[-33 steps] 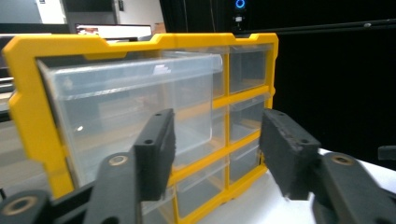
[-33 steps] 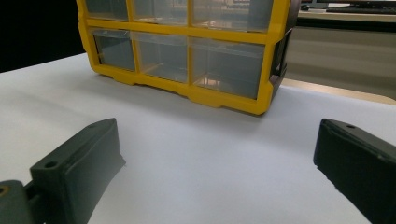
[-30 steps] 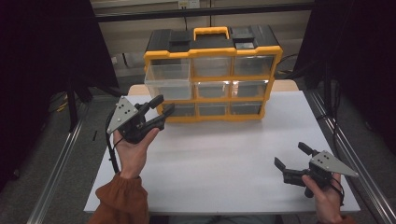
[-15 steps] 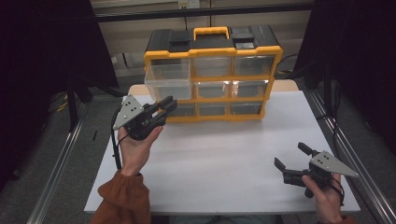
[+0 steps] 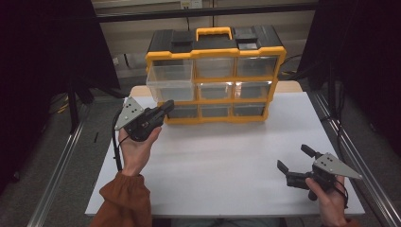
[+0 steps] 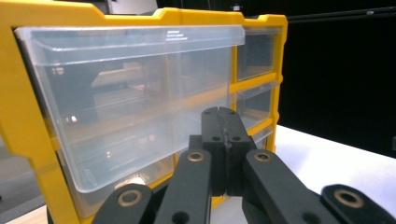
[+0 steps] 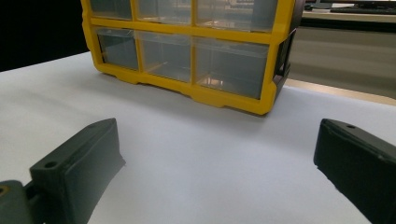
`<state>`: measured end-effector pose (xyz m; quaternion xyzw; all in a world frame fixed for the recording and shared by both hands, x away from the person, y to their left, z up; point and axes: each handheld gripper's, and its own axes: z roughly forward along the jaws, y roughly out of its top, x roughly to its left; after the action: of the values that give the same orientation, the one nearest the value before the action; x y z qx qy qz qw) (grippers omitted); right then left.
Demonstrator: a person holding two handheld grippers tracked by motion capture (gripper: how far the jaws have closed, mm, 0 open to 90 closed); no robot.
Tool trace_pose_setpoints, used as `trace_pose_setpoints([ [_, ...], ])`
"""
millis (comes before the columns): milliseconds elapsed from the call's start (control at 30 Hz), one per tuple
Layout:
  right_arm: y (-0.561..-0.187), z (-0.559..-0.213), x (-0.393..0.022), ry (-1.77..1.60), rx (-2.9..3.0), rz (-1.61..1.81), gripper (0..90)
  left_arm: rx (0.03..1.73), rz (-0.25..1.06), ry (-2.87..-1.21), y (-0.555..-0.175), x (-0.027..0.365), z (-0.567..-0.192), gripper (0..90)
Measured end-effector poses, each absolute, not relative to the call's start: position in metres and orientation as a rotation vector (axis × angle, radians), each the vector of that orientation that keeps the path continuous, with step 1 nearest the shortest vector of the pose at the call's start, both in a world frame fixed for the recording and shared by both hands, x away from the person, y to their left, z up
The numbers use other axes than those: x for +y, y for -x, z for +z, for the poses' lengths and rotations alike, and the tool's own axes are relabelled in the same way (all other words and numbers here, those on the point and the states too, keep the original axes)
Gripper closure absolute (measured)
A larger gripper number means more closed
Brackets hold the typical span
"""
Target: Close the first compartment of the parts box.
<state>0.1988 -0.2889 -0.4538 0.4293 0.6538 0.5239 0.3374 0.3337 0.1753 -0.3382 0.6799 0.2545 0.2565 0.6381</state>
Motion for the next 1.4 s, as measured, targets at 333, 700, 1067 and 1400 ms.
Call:
trace_pose_setpoints([
  [333, -0.199, -0.454, -0.288, -1.120, 1.704, 1.367, 0.6, 0.621, 0.598, -1.541, -0.341, 0.183, -0.346, 90.0],
  [700, -0.200, -0.454, -0.288, -1.118, 1.717, 1.373, 0.5, 0.661, 0.616, -1.571, -0.350, 0.175, -0.351, 90.0],
  [1067, -0.199, -0.454, -0.287, -1.113, 1.717, 1.369, 0.5, 0.687, 0.623, -1.554, -0.354, 0.174, -0.351, 90.0],
  [1400, -0.199, -0.454, -0.287, -1.110, 1.717, 1.370, 0.6, 0.687, 0.625, -1.533, -0.357, 0.174, -0.351, 90.0],
])
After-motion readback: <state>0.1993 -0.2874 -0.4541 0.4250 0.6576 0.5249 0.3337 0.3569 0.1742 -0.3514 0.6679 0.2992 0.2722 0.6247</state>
